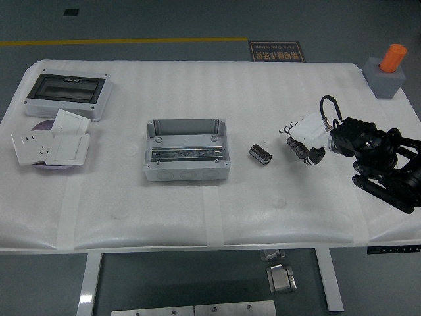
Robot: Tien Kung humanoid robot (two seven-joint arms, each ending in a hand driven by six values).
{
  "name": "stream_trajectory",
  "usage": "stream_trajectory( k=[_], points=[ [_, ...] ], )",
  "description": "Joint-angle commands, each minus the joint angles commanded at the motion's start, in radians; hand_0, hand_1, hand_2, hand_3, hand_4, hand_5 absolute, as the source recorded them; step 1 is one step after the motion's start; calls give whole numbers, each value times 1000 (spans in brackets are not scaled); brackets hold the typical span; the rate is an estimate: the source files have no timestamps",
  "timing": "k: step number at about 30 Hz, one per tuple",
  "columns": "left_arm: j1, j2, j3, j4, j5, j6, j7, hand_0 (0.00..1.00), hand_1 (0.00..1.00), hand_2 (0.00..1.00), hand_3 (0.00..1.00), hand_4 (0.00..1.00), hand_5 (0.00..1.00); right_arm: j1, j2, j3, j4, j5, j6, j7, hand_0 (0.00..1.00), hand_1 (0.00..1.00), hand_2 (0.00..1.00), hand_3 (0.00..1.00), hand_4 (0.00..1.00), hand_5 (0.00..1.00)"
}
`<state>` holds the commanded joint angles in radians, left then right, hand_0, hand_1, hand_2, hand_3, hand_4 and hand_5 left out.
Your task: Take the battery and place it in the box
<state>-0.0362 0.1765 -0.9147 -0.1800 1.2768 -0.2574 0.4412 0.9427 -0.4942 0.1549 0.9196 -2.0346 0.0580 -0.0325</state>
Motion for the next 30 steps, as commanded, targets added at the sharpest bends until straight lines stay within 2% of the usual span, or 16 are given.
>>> stream_trajectory(
  k=[4, 5, 10, 11, 16, 17, 22, 23, 30],
  points=[
    [-2, -1, 10, 0, -10, 5, -14, 651, 681, 514, 594, 448, 512, -1, 4, 0, -13, 14, -7, 5, 598, 626, 846, 946, 808, 127],
    [-3, 0, 11, 0, -12, 7, -18, 651, 679, 512, 593, 447, 514, -1, 5, 1, -18, 16, -8, 8, 596, 612, 804, 877, 789, 131],
    [-3, 1, 18, 0, -22, 13, -34, 651, 679, 512, 593, 447, 514, 1, 10, 6, -30, 22, -18, 23, 596, 612, 804, 877, 789, 131],
    [-3, 0, 21, 0, -24, 15, -37, 650, 677, 508, 592, 447, 514, 1, 10, 6, -31, 24, -22, 26, 588, 602, 786, 836, 701, 162],
    [-4, -1, 31, 0, -35, 22, -51, 650, 677, 508, 592, 447, 514, 2, 10, 10, -36, 26, -33, 35, 588, 602, 786, 836, 701, 162],
    [-4, -1, 32, 0, -37, 24, -54, 650, 677, 507, 590, 449, 513, 2, 10, 10, -37, 26, -35, 37, 586, 590, 757, 770, 606, 169],
    [-4, -1, 38, 0, -44, 31, -68, 650, 677, 507, 590, 449, 513, 1, 8, 12, -39, 21, -45, 45, 586, 590, 757, 770, 606, 169],
    [-4, -1, 40, 0, -46, 33, -72, 648, 675, 507, 590, 447, 514, 0, 9, 13, -41, 20, -47, 47, 573, 583, 744, 728, 563, 160],
    [-4, -3, 45, 0, -51, 43, -91, 648, 674, 506, 591, 447, 514, -5, 11, 13, -47, 21, -63, 53, 569, 576, 730, 704, 545, 162]
  ],
)
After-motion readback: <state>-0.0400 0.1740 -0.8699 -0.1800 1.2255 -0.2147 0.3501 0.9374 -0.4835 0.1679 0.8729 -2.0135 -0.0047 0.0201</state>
